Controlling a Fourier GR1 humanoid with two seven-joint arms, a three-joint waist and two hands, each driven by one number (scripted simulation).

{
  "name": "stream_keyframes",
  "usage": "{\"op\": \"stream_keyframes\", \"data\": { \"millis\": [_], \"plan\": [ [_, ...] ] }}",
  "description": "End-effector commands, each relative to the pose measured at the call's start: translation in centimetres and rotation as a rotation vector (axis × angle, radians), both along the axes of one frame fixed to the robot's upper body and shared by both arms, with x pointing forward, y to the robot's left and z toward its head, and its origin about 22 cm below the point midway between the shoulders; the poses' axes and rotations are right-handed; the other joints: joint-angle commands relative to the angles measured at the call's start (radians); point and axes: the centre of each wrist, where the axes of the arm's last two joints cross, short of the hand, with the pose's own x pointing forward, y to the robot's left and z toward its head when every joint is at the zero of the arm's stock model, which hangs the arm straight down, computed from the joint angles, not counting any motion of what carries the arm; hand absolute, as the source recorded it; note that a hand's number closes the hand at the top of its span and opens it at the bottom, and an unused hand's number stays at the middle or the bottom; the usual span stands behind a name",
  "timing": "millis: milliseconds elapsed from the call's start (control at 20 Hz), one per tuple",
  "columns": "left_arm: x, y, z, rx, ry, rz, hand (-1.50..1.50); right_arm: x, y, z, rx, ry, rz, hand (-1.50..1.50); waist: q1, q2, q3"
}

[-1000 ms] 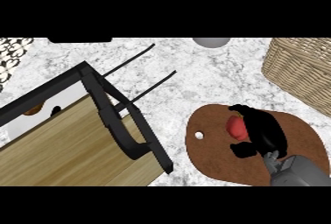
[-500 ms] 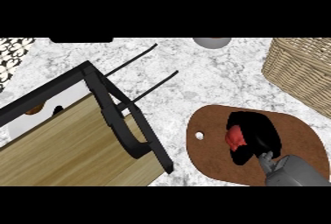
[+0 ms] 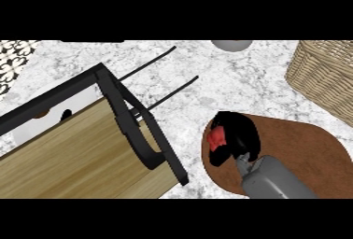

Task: Pick the bell pepper from the cutting board and place it in the basket

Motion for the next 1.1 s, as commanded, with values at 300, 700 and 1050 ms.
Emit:
{"op": "stream_keyframes", "data": {
  "millis": [300, 700, 1050],
  "plan": [
    [2.9, -1.9, 4.2, -0.125, -0.288, -0.088, 0.0, 0.7, 7.9, 5.4, 0.446, -0.32, -0.073, 1.5, -0.021, -0.01, -0.036],
    [2.6, -0.3, 4.0, -0.117, -0.294, -0.061, 0.0, 1.5, 8.8, 9.4, 0.4, -0.585, -0.141, 1.5, -0.052, -0.025, -0.04],
    [2.4, 0.2, 4.7, -0.125, -0.296, -0.07, 0.0, 4.1, 7.7, 13.8, 0.289, -0.653, -0.256, 1.5, -0.062, -0.026, -0.041]
  ]
}}
